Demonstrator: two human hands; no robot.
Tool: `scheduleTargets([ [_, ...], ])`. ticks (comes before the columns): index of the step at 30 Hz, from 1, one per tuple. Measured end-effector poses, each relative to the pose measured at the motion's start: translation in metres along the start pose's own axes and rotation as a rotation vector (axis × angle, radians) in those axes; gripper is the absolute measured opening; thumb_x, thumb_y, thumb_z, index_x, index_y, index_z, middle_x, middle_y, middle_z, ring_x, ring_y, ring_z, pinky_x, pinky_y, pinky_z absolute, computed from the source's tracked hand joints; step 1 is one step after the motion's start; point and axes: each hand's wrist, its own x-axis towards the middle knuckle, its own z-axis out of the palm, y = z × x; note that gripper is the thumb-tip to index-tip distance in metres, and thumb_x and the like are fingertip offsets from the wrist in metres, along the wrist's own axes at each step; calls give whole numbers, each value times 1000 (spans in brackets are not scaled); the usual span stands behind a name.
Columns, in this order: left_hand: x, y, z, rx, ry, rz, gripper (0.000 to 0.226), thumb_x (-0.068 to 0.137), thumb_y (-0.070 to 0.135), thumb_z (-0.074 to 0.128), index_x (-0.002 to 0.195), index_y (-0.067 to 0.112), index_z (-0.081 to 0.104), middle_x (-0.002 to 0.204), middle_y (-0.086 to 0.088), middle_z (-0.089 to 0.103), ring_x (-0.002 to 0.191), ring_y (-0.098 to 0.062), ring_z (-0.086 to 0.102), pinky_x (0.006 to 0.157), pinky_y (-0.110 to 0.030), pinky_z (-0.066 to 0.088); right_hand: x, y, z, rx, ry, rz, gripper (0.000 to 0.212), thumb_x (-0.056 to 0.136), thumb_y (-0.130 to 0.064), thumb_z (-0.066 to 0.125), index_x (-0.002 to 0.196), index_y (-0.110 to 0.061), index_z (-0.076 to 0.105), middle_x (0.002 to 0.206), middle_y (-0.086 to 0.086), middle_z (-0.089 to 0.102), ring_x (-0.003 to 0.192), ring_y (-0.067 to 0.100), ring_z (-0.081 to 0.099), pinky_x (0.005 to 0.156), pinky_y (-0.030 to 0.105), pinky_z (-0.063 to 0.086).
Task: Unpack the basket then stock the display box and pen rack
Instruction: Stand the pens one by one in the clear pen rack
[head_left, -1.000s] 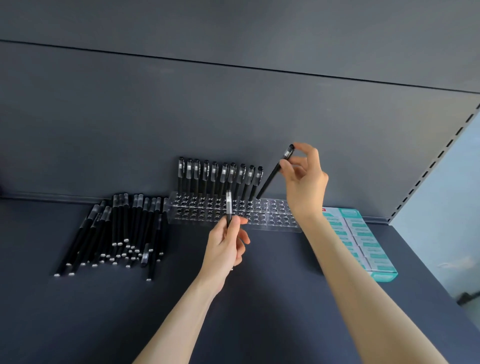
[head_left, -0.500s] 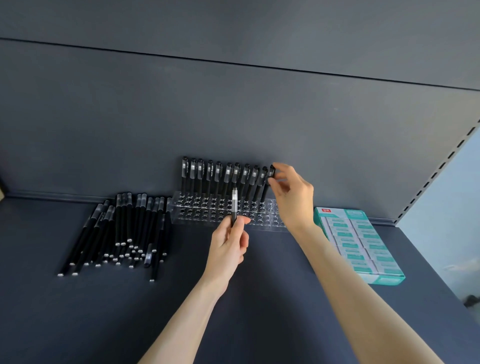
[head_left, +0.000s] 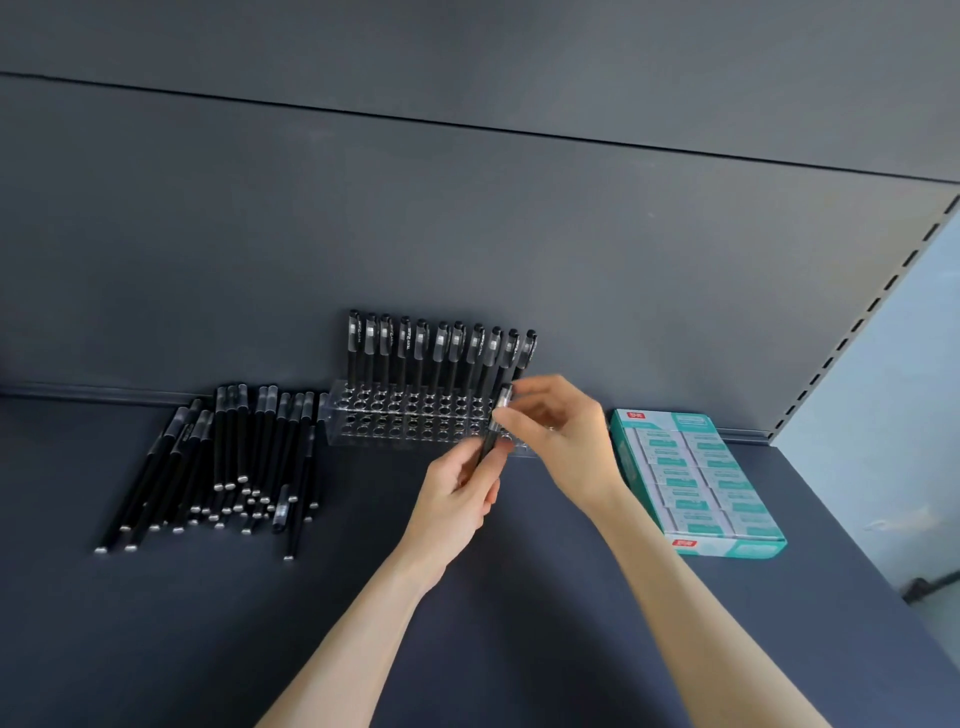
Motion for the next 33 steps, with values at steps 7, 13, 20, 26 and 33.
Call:
scheduleTargets([
  [7, -1, -1, 1, 11, 30, 72, 17, 96, 8, 52, 98, 9, 69, 68, 4, 61, 52, -8, 43, 52, -17, 38, -8, 2, -7, 123, 55, 4, 22, 87, -7, 63, 97, -26, 61, 78, -8, 72, 77, 7, 68, 71, 13, 48],
  [13, 1, -6, 0, 19, 90, 61, 14, 86, 4, 66, 88, 17, 70, 64, 2, 60, 55, -11, 50, 54, -20, 45, -11, 6, -6, 74, 65, 27, 32, 83, -10, 69, 112, -20, 60, 71, -13, 67, 69, 5, 65, 67, 14, 49],
  [20, 1, -6, -2, 613, 380, 348, 15, 88, 12, 64, 103, 16, 66, 101, 6, 61, 96, -14, 58, 89, -31, 43, 6, -7, -23, -19, 301, -75, 41, 86, -5, 63, 99, -42, 49, 85, -3, 70, 74, 25, 67, 76, 37, 53],
  [26, 30, -2, -19, 1182, 409, 581, 29, 81, 14, 73, 108, 7, 69, 108, -14, 63, 101, -37, 59, 101, -56, 37, 35, -13, -34, -124, 438, -247, 33, 86, -6, 60, 105, -33, 53, 87, -11, 65, 74, 7, 64, 72, 13, 47],
  [33, 48, -12, -34, 1198, 407, 610, 22, 77, 17, 78, 97, 10, 74, 96, -7, 65, 87, -32, 62, 90, -51, 42, 53, 1, -33, -181, 406, -284, 31, 87, -4, 60, 113, -20, 55, 87, -11, 62, 73, 0, 60, 71, 5, 42],
])
